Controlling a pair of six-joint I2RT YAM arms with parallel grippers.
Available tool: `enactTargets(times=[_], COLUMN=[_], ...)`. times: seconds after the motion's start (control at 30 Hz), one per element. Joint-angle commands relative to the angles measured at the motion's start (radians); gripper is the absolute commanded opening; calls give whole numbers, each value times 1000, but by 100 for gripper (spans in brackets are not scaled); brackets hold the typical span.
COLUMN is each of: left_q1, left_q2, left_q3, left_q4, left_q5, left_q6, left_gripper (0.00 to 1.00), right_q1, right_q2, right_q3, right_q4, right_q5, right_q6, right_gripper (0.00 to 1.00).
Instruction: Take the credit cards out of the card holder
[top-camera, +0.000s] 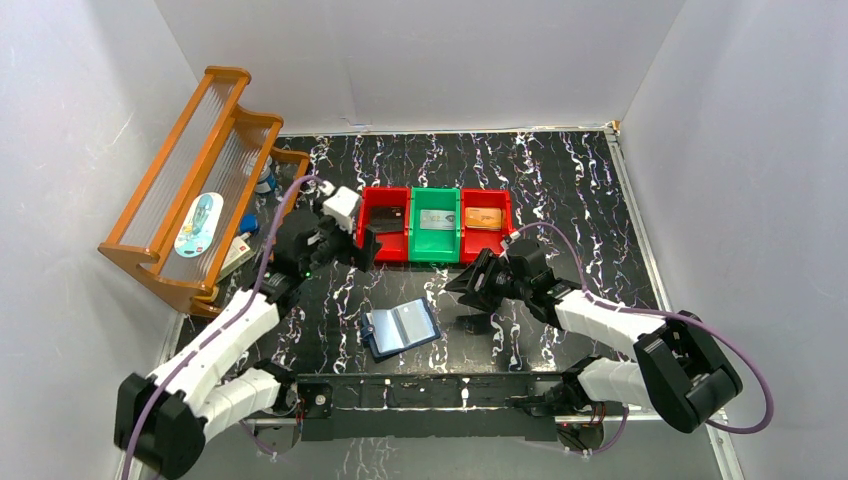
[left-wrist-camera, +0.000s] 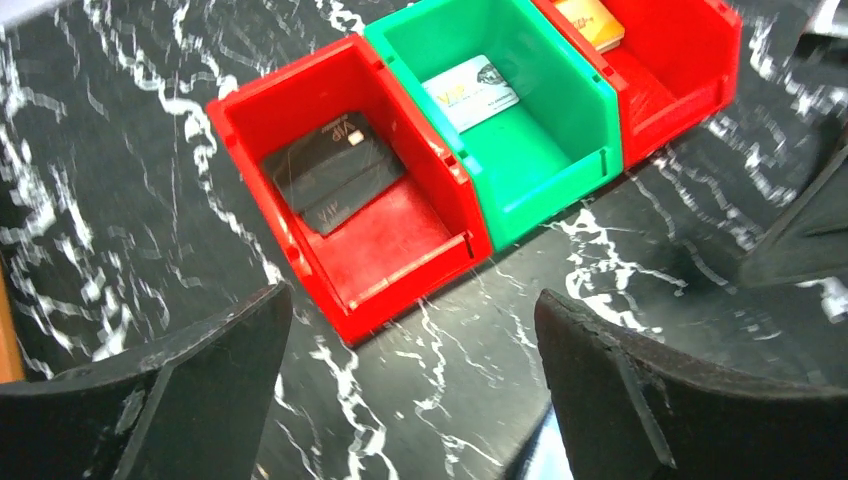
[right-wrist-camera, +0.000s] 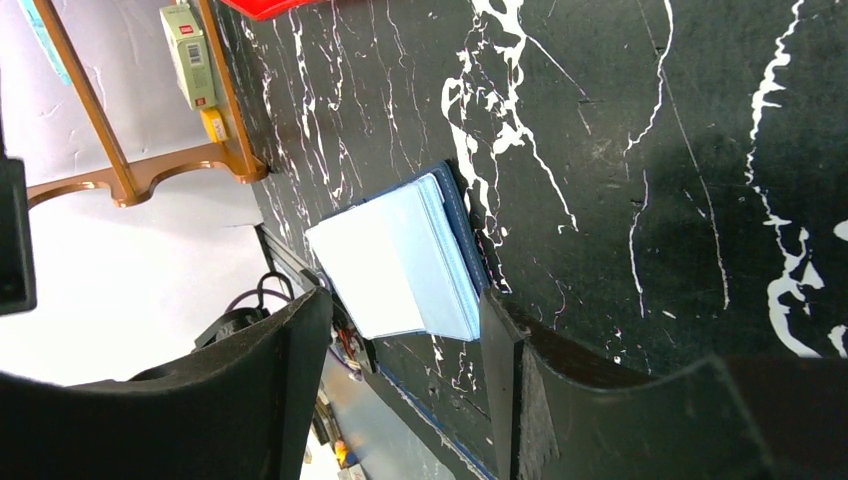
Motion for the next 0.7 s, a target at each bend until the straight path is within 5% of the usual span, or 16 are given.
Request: enactTargets(times=[0.0,0.17,0.37,0.67], left_q1=[12,15,14,15], left_q2=[-144,-190,-138,-157], left_q3=[-48,-1,-7,-140], left_q4=[-143,-391,-552,-465], left_q5=[-145,-261,-154,169], left_q6=[-347,-588,-729,-882], left_gripper=[91,93,93,91], right_q1=[19,68,148,234], right_q2=[8,62,143,258], right_q3=[17,84,180,267], right_q4=[23,-50,-111,-166], right_q5=[-16,27,70,101], right_q6=[-6,-46,-85,-112], right_gripper=[64,64,62,61])
